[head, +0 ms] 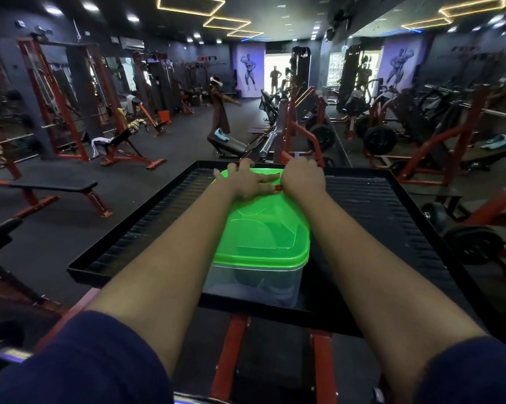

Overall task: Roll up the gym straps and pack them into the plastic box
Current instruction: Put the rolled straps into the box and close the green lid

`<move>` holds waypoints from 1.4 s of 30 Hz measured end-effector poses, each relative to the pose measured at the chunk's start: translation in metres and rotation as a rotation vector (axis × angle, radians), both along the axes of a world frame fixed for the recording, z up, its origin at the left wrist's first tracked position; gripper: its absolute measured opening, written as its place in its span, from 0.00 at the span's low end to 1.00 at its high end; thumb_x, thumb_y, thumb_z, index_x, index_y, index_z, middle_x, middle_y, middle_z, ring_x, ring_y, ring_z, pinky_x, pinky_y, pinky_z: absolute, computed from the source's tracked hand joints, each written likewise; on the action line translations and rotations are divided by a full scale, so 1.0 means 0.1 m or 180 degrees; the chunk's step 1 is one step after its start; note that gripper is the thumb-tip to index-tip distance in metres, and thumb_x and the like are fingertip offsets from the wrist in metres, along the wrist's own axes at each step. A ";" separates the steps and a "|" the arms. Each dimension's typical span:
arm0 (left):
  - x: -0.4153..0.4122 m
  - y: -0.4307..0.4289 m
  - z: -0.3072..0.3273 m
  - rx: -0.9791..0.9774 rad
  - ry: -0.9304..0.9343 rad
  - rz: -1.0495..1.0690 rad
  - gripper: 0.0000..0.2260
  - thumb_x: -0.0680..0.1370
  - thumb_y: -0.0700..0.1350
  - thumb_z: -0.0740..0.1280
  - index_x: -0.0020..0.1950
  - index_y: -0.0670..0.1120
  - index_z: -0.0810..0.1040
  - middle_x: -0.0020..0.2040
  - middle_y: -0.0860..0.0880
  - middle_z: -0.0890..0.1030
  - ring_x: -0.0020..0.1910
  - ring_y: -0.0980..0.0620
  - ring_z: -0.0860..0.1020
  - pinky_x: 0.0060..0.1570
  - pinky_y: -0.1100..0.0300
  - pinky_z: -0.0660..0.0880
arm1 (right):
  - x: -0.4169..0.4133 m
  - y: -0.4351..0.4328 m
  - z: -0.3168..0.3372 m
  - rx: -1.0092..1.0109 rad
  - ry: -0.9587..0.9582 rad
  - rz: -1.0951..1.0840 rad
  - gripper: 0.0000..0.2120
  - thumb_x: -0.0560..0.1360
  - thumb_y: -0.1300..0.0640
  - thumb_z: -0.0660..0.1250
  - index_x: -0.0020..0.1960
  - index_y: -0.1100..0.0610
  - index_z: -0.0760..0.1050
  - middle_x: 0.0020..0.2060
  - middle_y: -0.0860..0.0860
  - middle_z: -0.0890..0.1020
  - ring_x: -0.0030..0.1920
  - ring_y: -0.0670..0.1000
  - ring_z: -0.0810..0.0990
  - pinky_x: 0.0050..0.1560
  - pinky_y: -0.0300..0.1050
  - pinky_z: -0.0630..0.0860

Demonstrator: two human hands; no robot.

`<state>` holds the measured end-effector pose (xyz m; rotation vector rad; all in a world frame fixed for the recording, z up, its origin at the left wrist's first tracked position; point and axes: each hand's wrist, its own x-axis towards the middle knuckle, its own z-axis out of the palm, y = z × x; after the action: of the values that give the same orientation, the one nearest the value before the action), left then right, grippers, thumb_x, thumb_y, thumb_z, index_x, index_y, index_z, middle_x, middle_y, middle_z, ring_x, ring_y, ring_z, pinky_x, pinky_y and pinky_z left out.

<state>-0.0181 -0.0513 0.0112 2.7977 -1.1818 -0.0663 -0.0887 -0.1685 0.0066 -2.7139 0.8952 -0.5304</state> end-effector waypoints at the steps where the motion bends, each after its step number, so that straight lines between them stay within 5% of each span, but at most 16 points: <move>1: -0.07 0.00 -0.01 0.0183 -0.0035 0.0271 0.29 0.75 0.71 0.49 0.74 0.66 0.54 0.79 0.44 0.46 0.76 0.37 0.46 0.67 0.28 0.41 | 0.00 0.05 -0.01 -0.0007 0.0179 0.0163 0.18 0.81 0.61 0.55 0.68 0.66 0.68 0.66 0.63 0.71 0.65 0.62 0.71 0.63 0.56 0.70; 5: -0.15 0.03 -0.10 0.0165 0.0287 0.1099 0.45 0.69 0.77 0.43 0.78 0.52 0.41 0.77 0.34 0.41 0.76 0.35 0.40 0.69 0.31 0.41 | -0.12 0.12 -0.12 0.0721 0.0430 0.0266 0.28 0.82 0.55 0.53 0.77 0.66 0.52 0.77 0.64 0.51 0.76 0.64 0.56 0.74 0.58 0.59; 9: -0.01 0.23 0.07 0.0407 0.0562 0.0380 0.37 0.78 0.67 0.49 0.78 0.48 0.43 0.78 0.40 0.47 0.77 0.39 0.46 0.75 0.44 0.45 | -0.44 0.36 -0.14 0.1238 0.0430 0.0105 0.34 0.83 0.46 0.51 0.79 0.62 0.39 0.76 0.63 0.35 0.76 0.68 0.51 0.75 0.58 0.54; 14: 0.13 0.82 -0.04 -0.0903 0.1251 -0.0071 0.31 0.77 0.56 0.64 0.77 0.50 0.59 0.79 0.47 0.50 0.77 0.48 0.51 0.74 0.52 0.48 | -0.77 0.74 -0.13 0.0809 0.0737 0.0050 0.33 0.82 0.45 0.47 0.79 0.62 0.39 0.76 0.66 0.37 0.77 0.68 0.44 0.74 0.66 0.46; 19: 0.11 0.94 -0.30 -0.2531 0.1794 0.0348 0.24 0.75 0.45 0.71 0.70 0.44 0.72 0.63 0.49 0.75 0.59 0.57 0.73 0.59 0.69 0.65 | -0.87 1.10 -0.12 0.0255 0.1022 0.0261 0.37 0.81 0.40 0.44 0.78 0.65 0.41 0.76 0.69 0.41 0.76 0.68 0.38 0.74 0.65 0.38; 22: 0.18 0.93 -0.37 -0.3084 0.2197 0.0512 0.18 0.76 0.39 0.68 0.66 0.41 0.75 0.59 0.45 0.79 0.49 0.58 0.78 0.60 0.65 0.72 | -0.85 1.42 -0.19 -0.0057 0.0931 0.0769 0.45 0.77 0.30 0.42 0.78 0.65 0.43 0.76 0.69 0.44 0.77 0.66 0.41 0.75 0.62 0.39; 28: 0.23 0.92 -0.42 -0.3615 0.2927 0.0745 0.17 0.75 0.35 0.67 0.64 0.41 0.77 0.48 0.47 0.84 0.37 0.55 0.83 0.39 0.63 0.80 | -0.83 1.55 -0.24 -0.0675 0.0839 0.1083 0.59 0.68 0.22 0.54 0.78 0.66 0.46 0.75 0.70 0.52 0.77 0.65 0.51 0.76 0.60 0.49; 34: 0.18 0.89 -0.37 -0.3606 0.2537 0.0832 0.16 0.76 0.35 0.67 0.63 0.41 0.77 0.49 0.47 0.82 0.30 0.62 0.80 0.35 0.69 0.78 | -0.85 1.57 -0.26 -0.0844 0.0771 0.1152 0.53 0.71 0.26 0.56 0.78 0.66 0.49 0.75 0.70 0.55 0.76 0.65 0.55 0.75 0.58 0.53; 38: 0.20 0.87 -0.35 -0.2770 0.1561 0.0568 0.14 0.80 0.42 0.63 0.65 0.44 0.76 0.44 0.53 0.80 0.30 0.63 0.69 0.29 0.75 0.66 | -0.86 1.54 -0.25 -0.0848 0.0673 0.1192 0.55 0.70 0.24 0.55 0.78 0.65 0.50 0.75 0.68 0.56 0.77 0.64 0.56 0.75 0.57 0.54; 42: 0.19 0.85 -0.31 -0.2144 0.0861 0.0412 0.15 0.81 0.46 0.61 0.67 0.46 0.75 0.65 0.47 0.77 0.57 0.54 0.76 0.55 0.64 0.70 | -0.91 1.46 -0.21 -0.0681 0.0486 0.1268 0.54 0.67 0.21 0.53 0.76 0.62 0.58 0.74 0.64 0.62 0.75 0.60 0.61 0.72 0.55 0.60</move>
<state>0.0011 0.0341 -0.0201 2.1779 -0.7689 -0.0272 -0.1794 -0.0224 -0.0141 -3.0476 0.3206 -0.3557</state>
